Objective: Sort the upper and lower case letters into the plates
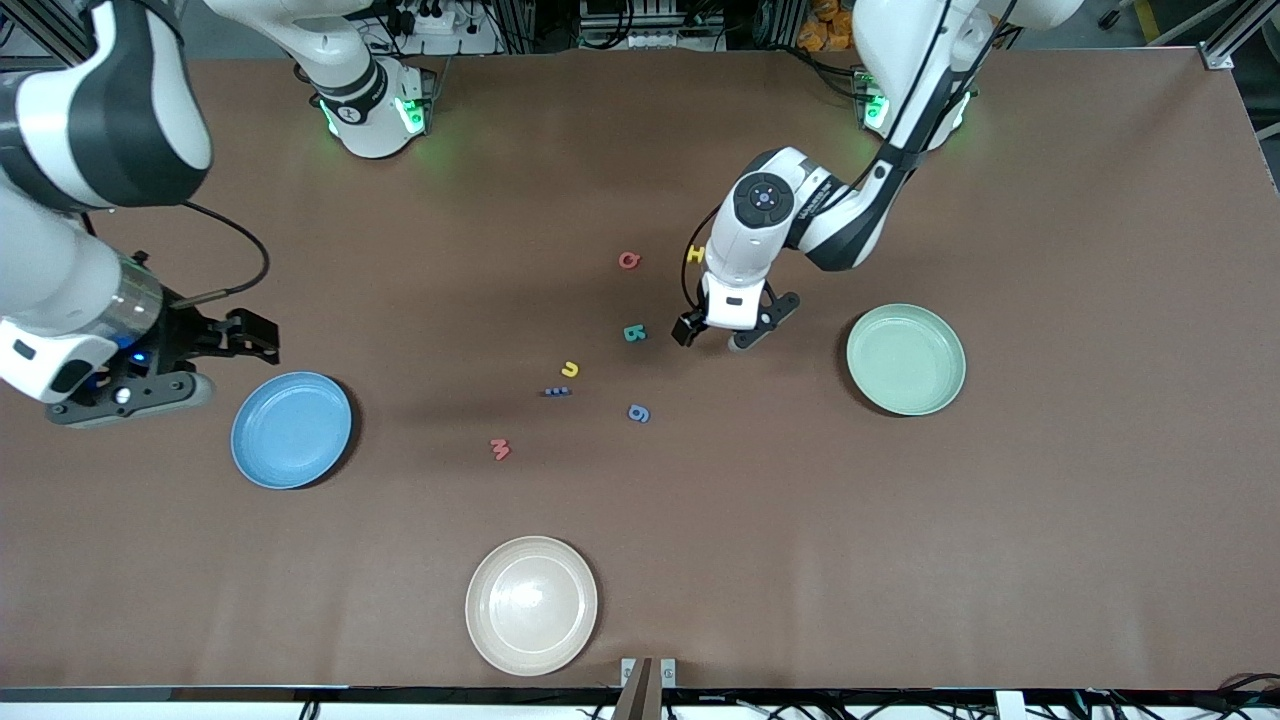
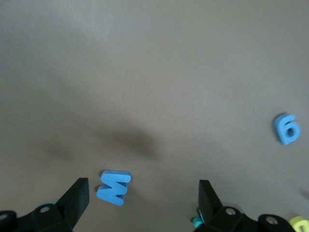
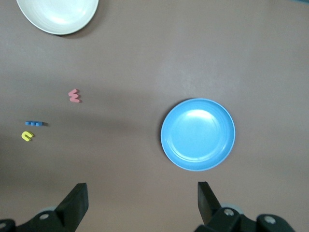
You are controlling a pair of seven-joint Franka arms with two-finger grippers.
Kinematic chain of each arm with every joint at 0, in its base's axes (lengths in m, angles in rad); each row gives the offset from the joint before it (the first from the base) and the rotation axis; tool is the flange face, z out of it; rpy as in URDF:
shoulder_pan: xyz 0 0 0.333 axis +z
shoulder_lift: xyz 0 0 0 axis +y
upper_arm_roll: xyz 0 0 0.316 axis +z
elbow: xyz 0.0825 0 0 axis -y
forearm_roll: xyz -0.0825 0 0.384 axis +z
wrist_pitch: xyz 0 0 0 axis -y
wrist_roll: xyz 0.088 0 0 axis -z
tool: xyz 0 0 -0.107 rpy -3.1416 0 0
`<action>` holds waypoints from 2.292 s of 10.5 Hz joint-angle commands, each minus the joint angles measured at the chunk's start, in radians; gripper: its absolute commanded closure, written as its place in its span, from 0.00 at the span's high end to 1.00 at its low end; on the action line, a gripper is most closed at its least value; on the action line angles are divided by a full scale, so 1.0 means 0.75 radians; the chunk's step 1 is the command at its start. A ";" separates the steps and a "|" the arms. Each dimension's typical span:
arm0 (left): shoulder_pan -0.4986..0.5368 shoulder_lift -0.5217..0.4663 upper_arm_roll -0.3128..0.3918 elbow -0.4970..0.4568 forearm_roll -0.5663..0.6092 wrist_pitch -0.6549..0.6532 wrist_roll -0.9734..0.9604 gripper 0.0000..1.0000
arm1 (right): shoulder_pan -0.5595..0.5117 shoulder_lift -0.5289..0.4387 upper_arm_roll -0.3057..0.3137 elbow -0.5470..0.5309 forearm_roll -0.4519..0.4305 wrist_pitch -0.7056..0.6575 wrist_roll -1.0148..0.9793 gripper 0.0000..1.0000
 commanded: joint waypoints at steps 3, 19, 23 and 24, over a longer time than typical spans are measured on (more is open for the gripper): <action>-0.019 0.071 0.012 -0.011 0.027 0.057 -0.004 1.00 | -0.085 0.045 0.000 0.004 0.011 0.042 -0.016 1.00; -0.060 0.153 0.024 0.050 0.097 0.027 -0.067 0.32 | 0.235 0.641 0.002 0.057 0.072 0.631 -0.069 1.00; -0.046 0.157 0.026 0.156 0.097 -0.173 -0.002 0.12 | 0.334 0.718 0.002 0.039 0.087 0.703 0.019 1.00; -0.033 0.149 0.026 0.171 0.097 -0.212 0.016 0.12 | 0.358 0.728 0.000 0.025 0.085 0.707 0.027 1.00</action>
